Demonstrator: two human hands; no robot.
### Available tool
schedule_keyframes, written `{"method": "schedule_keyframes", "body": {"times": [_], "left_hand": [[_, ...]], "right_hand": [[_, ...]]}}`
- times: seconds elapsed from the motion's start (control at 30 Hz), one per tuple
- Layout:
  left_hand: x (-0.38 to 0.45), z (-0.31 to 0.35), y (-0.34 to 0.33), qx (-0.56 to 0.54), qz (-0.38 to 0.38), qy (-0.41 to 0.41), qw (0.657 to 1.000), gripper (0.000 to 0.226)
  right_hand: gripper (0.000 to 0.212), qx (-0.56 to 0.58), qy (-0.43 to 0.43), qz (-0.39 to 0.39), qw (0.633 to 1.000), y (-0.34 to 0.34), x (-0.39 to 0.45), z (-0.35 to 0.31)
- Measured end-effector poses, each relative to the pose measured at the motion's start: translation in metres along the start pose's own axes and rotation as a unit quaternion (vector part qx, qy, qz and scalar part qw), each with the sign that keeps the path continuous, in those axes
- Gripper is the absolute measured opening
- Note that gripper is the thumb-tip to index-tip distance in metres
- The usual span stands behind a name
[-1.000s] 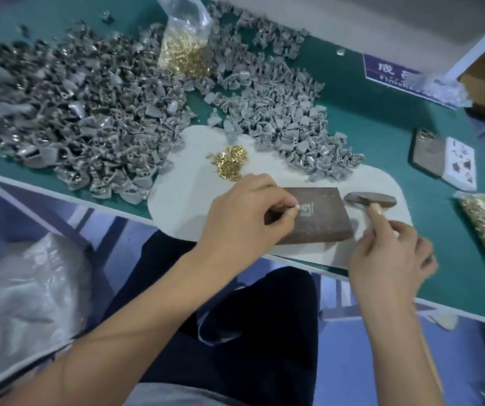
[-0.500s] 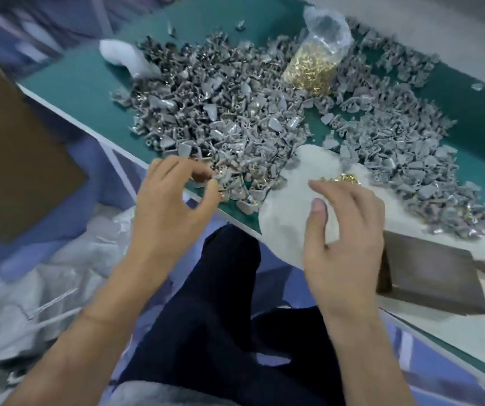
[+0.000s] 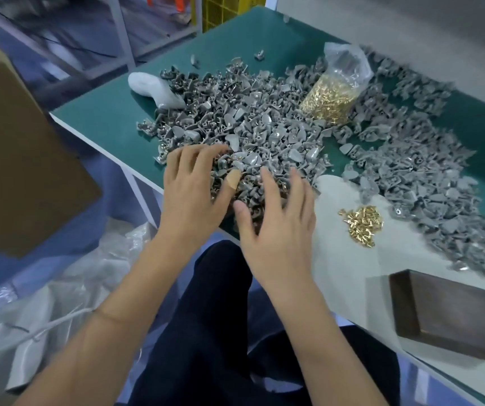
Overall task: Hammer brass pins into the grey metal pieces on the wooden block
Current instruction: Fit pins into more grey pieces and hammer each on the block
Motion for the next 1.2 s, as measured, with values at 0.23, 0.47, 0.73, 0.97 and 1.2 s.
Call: {"method": "schedule_keyframes", "body": {"times": [0.23,0.47,0.73,0.97,1.2], "left_hand": [[0.004,0.001,-0.039,0.101,-0.117,-0.014,0.988,0.065],[0.026,0.009,-0.05,0.068,-0.134,-0.027,0.988,0.058],[-0.007,0.106,-0.041,-0.021,-0.077,-0.159,0.984,0.051],[-0.04,0.187,-0.069,-0.052,-0.127,-0.241,0.961,0.029],[-0.042,0.19,-0.075,0.007,-0.093,-0.2,0.975,0.016]], "right_hand": [[0.057,-0.047,-0.028,-0.027,0.998,-0.021,0.039,0.005],[0.051,-0.045,-0.042,-0.028,0.998,-0.021,0.063,0.009],[0.035,-0.053,-0.069,0.058,0.995,0.083,0.019,0.06],[0.029,-0.048,-0.249,-0.061,0.965,0.146,-0.014,0.147],[0.017,-0.06,-0.265,-0.031,0.962,0.14,-0.014,0.16]]}}
Point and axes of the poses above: each hand's wrist, its own x-axis towards the middle knuckle, its own y-axis out of the back of the hand, z = x × y, the point moved 8 cm from there along x, towards the middle knuckle, and after that the axes turned 11 degrees about x, right-handed, at the moved point
